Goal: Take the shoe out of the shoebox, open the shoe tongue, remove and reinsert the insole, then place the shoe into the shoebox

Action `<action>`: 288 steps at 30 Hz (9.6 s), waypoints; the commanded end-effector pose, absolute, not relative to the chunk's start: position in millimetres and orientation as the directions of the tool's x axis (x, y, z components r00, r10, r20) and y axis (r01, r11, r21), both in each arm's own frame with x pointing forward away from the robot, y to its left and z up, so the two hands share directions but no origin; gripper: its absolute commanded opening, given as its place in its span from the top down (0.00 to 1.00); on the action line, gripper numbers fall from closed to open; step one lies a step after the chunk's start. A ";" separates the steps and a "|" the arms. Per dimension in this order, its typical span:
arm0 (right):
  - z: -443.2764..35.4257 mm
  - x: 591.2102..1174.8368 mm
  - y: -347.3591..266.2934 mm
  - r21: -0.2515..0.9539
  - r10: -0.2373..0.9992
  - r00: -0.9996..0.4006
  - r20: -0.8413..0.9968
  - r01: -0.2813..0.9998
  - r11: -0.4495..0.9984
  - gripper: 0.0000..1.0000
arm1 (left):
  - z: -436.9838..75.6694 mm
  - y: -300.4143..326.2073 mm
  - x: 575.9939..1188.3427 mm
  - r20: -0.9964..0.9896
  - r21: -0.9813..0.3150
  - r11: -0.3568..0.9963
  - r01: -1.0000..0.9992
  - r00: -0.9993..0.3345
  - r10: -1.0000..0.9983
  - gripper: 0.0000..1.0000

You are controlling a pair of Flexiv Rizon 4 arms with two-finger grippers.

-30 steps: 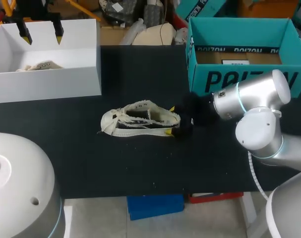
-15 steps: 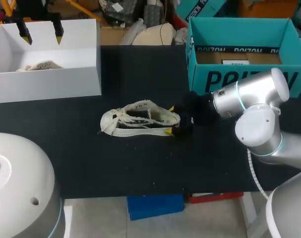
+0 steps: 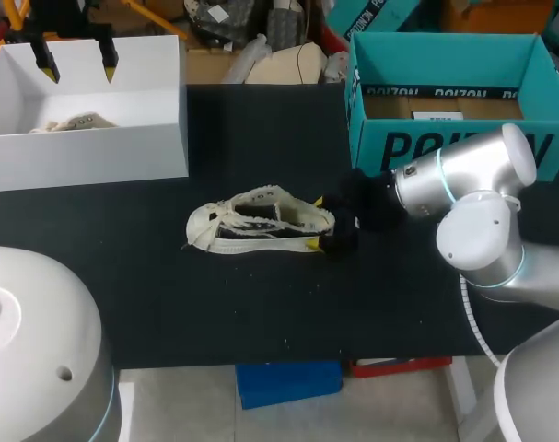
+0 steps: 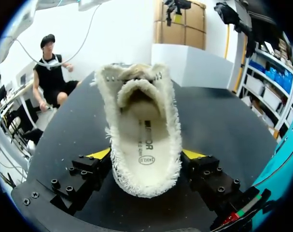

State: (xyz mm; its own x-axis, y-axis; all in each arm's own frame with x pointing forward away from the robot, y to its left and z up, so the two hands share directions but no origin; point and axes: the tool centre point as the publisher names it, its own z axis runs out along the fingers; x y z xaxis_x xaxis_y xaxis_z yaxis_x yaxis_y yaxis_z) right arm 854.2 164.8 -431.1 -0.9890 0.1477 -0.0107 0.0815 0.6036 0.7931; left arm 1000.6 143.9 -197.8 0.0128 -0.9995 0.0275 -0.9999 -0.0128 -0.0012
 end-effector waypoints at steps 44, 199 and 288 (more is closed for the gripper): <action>-431.6 854.6 165.1 0.792 0.149 -0.989 -0.011 0.083 0.605 1.00 | -179.6 -70.5 875.0 -0.006 -0.254 -0.164 -0.953 0.171 -0.985 0.00; -431.6 854.6 165.1 0.792 0.149 -0.989 -0.011 0.083 0.605 1.00 | -332.8 -22.0 839.0 -0.396 -0.041 -0.045 -0.998 0.057 -0.917 0.00; -431.6 854.6 165.1 0.792 0.149 -0.989 -0.011 0.083 0.605 1.00 | -255.4 -125.8 830.1 0.199 -0.105 0.987 0.121 -0.970 0.140 1.00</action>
State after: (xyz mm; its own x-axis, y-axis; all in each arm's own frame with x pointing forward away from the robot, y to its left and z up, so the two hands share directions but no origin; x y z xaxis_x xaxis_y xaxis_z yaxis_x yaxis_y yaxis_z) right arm 854.5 165.0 -431.1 -0.9889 0.1482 -0.0111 0.0816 0.6036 0.7931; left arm 824.2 -117.2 -249.1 -0.9671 0.0301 0.2526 0.0002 0.9931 -0.1174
